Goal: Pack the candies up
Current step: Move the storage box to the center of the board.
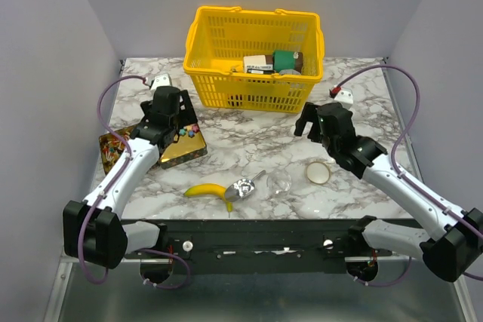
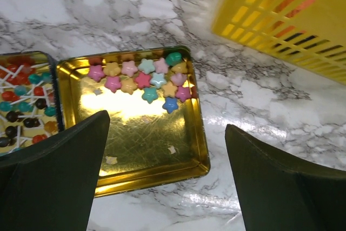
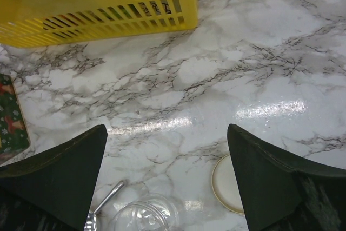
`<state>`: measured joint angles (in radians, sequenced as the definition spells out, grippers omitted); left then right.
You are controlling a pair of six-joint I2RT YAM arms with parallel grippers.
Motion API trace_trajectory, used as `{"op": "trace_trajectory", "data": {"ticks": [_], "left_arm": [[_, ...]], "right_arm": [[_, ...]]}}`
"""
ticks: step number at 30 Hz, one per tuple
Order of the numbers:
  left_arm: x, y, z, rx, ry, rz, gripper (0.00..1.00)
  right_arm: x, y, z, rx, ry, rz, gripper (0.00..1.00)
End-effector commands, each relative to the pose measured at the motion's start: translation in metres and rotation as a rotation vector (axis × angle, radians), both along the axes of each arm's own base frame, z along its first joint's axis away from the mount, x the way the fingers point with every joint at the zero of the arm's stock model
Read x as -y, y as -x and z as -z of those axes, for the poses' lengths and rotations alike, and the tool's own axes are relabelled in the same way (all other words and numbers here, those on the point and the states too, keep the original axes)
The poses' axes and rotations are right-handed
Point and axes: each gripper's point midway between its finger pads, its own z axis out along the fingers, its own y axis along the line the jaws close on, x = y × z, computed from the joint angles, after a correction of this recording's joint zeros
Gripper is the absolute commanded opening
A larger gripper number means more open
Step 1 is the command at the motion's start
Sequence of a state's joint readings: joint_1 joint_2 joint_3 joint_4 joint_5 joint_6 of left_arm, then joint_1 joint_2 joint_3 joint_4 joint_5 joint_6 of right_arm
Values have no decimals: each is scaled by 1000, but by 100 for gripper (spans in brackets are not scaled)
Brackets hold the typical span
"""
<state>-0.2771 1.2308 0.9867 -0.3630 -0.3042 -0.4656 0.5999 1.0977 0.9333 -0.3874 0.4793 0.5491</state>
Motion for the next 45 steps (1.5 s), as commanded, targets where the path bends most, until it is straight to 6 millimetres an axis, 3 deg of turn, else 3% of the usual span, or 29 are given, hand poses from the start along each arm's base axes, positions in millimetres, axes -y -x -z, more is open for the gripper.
{"op": "trace_trajectory", "data": {"ticks": [1,3,9,17,25,28,32,37,45], "left_arm": [[-41,10,-15,11,-106,-204,99],[-58,18,-17,-2,-156,-263,99],[-80,33,-14,-43,-153,-324,99],[-121,59,32,-227,-29,-441,99],[-124,63,75,-327,78,-442,99],[-119,53,85,-339,138,-420,93],[-109,38,98,-365,178,-358,74],[-104,33,113,-391,193,-328,68],[-105,35,132,-474,175,-329,51]], "right_arm": [[-3,-3,-9,0,-6,-15,100],[-6,-6,-10,-4,-5,-24,100],[-14,-11,-7,-23,-2,-48,99],[-21,-16,2,-54,7,-60,99],[-26,-17,13,-86,-4,-68,98],[-28,-16,15,-94,-6,-73,98],[-27,-14,17,-98,-10,-73,98],[-24,-11,22,-104,-10,-69,98],[-19,-7,25,-105,-4,-57,98]]}}
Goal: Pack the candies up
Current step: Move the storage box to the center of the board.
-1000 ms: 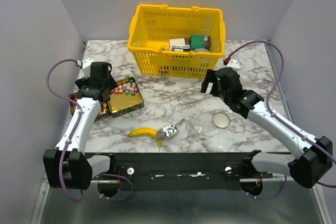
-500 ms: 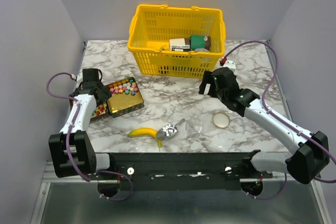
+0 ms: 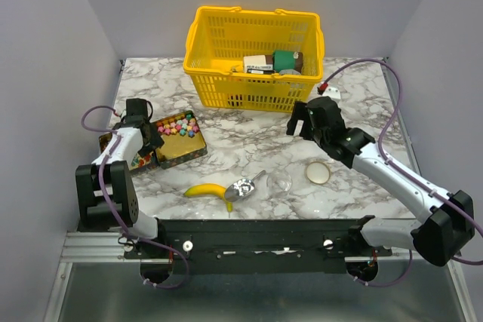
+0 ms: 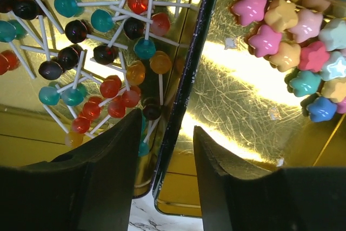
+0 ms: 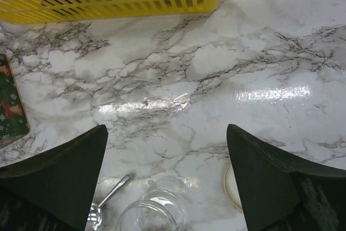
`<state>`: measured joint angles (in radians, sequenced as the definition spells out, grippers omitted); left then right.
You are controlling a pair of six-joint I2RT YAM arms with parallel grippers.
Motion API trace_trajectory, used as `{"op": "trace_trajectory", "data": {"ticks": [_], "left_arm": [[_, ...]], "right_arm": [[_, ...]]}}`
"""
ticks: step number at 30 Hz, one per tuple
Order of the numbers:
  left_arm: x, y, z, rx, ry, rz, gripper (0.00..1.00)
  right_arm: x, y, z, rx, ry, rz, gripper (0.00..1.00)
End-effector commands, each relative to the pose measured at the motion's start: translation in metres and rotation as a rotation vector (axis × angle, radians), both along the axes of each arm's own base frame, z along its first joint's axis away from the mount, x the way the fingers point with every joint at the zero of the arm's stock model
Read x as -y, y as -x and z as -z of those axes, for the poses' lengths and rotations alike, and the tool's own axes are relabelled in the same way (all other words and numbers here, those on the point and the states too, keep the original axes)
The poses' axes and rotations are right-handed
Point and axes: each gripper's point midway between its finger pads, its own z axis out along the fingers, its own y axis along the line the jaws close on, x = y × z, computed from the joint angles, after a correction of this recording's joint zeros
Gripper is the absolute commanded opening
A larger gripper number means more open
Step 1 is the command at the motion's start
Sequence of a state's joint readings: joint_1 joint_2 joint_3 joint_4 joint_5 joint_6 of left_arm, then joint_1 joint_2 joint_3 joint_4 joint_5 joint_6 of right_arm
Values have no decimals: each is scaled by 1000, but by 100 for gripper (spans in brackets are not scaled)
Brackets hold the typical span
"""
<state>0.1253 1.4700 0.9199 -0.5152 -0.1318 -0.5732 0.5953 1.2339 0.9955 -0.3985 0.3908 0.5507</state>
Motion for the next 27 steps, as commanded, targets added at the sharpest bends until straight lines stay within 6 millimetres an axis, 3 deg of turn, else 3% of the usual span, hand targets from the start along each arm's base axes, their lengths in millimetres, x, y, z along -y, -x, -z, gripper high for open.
{"op": "trace_trajectory", "data": {"ticks": [1,6,11,17,22,27], "left_arm": [[4,-5,5,-22,21,33,49],[8,-7,9,-45,44,55,35],[25,-5,11,-39,78,90,18],[51,-1,10,-32,80,134,10],[95,1,9,-32,78,259,1],[129,1,13,-25,97,350,0]], "right_arm": [[5,6,3,-8,-7,9,98],[6,8,6,-14,-10,14,98],[6,9,7,-18,-14,14,98],[7,11,10,-24,-14,18,98],[8,13,12,-27,-17,19,98],[10,14,13,-28,-20,25,98]]}}
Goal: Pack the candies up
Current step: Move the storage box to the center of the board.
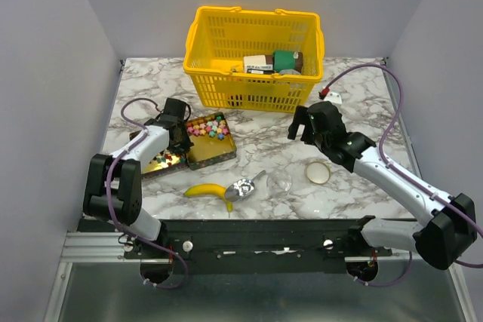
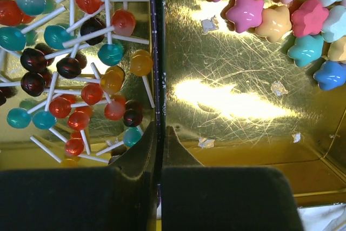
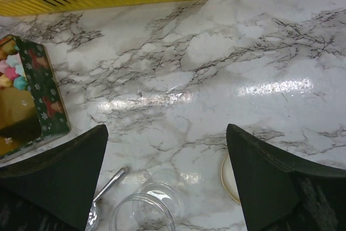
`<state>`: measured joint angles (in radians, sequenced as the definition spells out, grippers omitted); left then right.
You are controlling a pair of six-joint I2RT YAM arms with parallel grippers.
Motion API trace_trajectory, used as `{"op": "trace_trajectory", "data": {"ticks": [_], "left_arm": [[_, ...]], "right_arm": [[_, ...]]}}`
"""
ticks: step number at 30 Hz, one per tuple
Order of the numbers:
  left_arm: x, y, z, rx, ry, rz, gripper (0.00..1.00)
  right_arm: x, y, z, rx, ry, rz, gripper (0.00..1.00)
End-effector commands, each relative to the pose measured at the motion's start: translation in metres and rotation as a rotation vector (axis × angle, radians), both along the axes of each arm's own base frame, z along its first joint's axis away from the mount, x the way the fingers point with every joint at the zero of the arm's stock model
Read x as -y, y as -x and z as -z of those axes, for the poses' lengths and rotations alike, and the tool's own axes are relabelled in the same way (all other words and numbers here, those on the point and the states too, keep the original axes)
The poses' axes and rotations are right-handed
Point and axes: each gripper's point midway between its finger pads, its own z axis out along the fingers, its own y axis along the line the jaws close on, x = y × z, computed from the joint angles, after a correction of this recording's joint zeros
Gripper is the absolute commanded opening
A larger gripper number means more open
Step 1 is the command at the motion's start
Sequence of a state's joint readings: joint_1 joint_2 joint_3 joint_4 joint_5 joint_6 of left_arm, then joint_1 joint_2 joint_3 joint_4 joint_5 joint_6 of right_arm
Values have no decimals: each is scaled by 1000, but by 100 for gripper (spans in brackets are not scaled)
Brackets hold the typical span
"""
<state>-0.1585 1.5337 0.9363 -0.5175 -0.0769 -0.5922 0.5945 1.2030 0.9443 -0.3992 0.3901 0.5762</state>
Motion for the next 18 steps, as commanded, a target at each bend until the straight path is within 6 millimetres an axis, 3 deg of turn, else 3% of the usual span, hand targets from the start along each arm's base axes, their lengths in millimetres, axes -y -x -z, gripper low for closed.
{"op": "trace_trajectory", "data": {"ticks": [1,10,14,18], "left_arm": [[35,1,-1,20,56,76,0],[95,-15,-4,50,113,182,0],[124,-31,-10,70,156,198,0],[149,-37,-4,46,167,223,0]], "right_arm": [[6,6,1,-8,-8,15,98],[13,17,5,-19,-6,21,97],[14,26,9,-27,-17,3,98],[17,34,17,-47,-13,-8,98]]}}
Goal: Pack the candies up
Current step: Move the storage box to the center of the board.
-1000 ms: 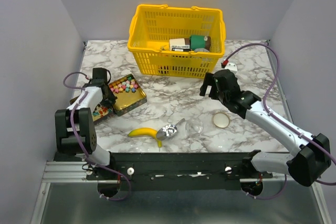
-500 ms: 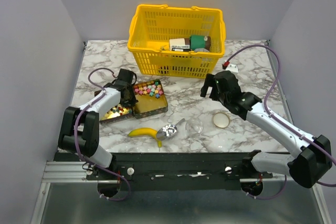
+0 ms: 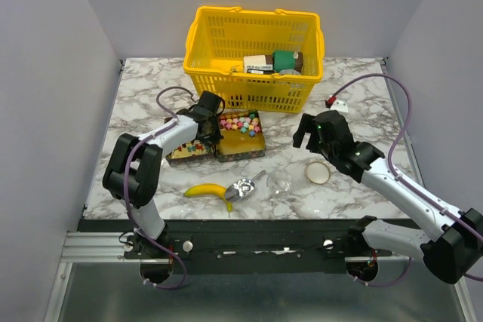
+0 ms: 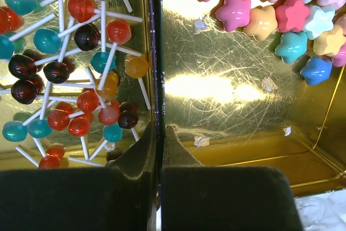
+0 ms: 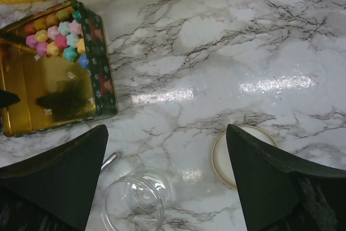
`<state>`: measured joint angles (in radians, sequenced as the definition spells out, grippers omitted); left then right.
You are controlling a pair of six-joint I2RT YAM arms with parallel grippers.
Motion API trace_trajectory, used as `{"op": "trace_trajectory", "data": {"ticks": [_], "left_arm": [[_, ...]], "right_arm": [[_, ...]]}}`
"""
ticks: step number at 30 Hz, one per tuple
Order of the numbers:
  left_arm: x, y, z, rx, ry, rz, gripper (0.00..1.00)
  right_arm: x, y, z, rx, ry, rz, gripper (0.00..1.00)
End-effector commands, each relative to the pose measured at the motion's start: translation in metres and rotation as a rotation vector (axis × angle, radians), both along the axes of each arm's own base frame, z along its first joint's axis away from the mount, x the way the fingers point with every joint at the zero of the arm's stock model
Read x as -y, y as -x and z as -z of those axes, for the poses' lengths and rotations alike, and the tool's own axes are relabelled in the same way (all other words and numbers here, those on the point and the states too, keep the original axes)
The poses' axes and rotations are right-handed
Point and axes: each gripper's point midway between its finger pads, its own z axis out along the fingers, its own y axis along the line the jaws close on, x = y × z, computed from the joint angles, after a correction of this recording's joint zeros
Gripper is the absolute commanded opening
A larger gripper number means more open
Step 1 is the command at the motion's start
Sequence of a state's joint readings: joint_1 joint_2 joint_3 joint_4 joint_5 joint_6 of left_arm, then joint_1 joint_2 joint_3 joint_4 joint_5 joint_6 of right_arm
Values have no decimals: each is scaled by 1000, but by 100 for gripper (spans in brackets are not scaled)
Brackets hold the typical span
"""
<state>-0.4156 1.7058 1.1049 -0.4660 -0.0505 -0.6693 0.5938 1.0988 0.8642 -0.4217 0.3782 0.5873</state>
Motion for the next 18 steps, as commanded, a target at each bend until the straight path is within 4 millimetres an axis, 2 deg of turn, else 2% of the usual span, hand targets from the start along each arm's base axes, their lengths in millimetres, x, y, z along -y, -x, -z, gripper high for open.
{"op": "trace_trajectory", "data": {"ticks": [1,11,13,16,18], "left_arm": [[45,-13,-2,-2,102,29,0],[91,-15,-7,-10,196,47,0],[95,-14,-8,-13,199,52,0],[100,-10,-7,-19,210,53,3],[104,-6,-6,-24,210,61,9]], "right_arm": [[6,15,12,-47,4,-7,98],[11,21,17,-67,14,0,98],[12,22,19,-73,17,1,98],[11,22,19,-77,16,-4,97],[10,23,21,-82,17,-9,97]]}}
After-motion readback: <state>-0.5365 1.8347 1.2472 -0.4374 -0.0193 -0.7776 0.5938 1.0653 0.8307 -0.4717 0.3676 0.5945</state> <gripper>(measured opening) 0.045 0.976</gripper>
